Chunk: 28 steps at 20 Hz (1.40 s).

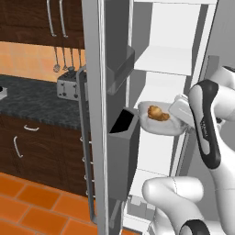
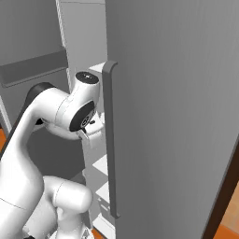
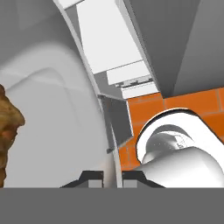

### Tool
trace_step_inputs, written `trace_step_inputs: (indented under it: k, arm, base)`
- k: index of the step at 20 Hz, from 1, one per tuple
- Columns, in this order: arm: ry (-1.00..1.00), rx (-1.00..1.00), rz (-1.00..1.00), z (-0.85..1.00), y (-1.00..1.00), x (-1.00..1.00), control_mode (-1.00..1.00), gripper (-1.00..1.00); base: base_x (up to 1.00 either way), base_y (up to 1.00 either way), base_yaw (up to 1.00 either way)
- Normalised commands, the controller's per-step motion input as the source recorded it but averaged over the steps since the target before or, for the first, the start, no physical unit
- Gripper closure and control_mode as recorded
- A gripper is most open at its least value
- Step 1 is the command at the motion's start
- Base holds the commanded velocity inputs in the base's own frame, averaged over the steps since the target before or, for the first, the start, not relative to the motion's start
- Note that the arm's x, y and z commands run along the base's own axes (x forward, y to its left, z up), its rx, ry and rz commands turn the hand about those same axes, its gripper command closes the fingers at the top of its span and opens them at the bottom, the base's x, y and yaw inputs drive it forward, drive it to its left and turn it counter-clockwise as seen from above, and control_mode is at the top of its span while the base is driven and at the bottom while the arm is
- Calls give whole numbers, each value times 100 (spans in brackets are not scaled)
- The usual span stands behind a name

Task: Take the meat container that has the chicken drumstick and place it on the second highest rack of the freezer. Then take the vegetable container that has the eggplant and corn and place it on the highest rack of the freezer.

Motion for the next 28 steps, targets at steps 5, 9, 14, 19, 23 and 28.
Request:
trace_step_inputs:
  k: [5, 9, 14, 19, 23, 28]
  arm:
    - [-23, 6, -9, -30, 2, 10, -100, 100]
    - [-17, 9, -26, -9, 28, 50, -100, 100]
    - [-9, 1, -33, -3, 49, 63, -100, 100]
    - [2, 4, -26, -19, -14, 31, -100, 100]
    - [10, 12, -24, -17, -2, 58, -100, 100]
    - [5, 14, -24, -18, -7, 40, -100, 100]
  base:
    - [0, 0, 0]
    - [0, 0, 0]
    - [0, 0, 0]
    - [0, 0, 0]
    - [0, 0, 0]
    - [0, 0, 0]
